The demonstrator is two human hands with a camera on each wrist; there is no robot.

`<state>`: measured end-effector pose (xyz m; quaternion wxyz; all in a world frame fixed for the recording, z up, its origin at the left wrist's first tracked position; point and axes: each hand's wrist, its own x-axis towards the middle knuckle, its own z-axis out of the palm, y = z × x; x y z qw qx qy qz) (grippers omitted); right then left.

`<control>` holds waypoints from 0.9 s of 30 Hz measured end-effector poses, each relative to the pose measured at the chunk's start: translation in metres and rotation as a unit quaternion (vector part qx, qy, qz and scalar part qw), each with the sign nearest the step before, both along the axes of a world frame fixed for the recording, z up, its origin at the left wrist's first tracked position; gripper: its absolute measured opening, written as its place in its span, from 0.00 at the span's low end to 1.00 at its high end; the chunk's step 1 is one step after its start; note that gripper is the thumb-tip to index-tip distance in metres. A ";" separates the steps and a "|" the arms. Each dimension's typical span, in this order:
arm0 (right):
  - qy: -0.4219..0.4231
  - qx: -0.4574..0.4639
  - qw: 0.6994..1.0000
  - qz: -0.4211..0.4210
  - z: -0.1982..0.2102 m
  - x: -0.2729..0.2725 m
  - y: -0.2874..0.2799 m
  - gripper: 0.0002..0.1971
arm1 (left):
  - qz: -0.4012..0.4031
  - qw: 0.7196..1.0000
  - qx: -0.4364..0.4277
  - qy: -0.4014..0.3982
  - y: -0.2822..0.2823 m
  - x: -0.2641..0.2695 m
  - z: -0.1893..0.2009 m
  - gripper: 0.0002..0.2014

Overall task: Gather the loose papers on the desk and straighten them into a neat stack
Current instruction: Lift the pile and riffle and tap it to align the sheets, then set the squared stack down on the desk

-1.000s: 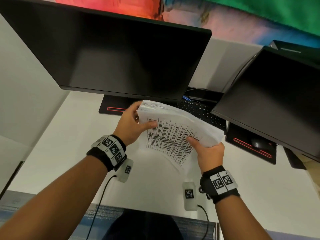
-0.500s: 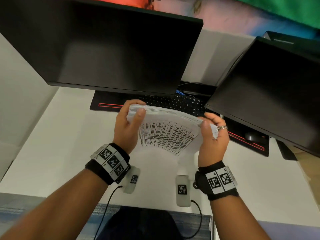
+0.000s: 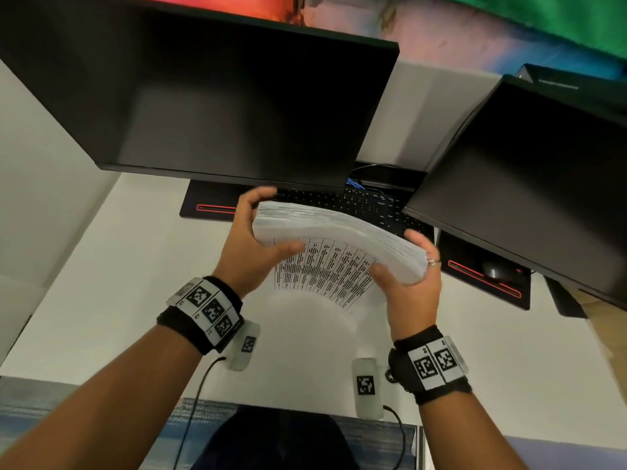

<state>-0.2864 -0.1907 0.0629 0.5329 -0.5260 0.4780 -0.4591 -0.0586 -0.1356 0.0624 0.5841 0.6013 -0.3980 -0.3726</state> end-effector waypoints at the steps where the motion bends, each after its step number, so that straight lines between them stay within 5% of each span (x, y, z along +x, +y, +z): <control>1: 0.019 0.017 1.000 0.013 -0.004 0.000 0.002 0.27 | -0.018 0.998 0.043 -0.043 0.002 0.000 -0.006 0.29; 3: 0.025 0.040 0.999 0.016 -0.006 0.000 0.007 0.19 | -0.022 0.994 0.066 -0.086 0.009 -0.005 -0.009 0.22; 8: -0.006 0.038 0.999 -0.002 -0.017 -0.003 0.009 0.17 | 0.002 0.999 0.027 -0.029 0.017 -0.007 -0.019 0.18; 12: 0.040 0.108 0.993 0.011 -0.046 0.003 0.012 0.19 | -0.017 0.990 0.115 -0.076 0.021 -0.007 -0.046 0.22; 17: 0.102 0.110 0.988 0.035 -0.049 0.006 -0.013 0.15 | 0.005 0.973 0.171 -0.153 0.008 0.006 -0.049 0.14; 22: 0.237 0.202 0.946 0.094 -0.117 0.006 -0.010 0.24 | -0.007 0.925 0.355 -0.134 0.018 0.004 -0.102 0.33; 27: 0.296 0.213 0.927 0.088 -0.136 0.012 0.006 0.21 | -0.033 0.912 0.381 -0.152 0.025 -0.014 -0.116 0.28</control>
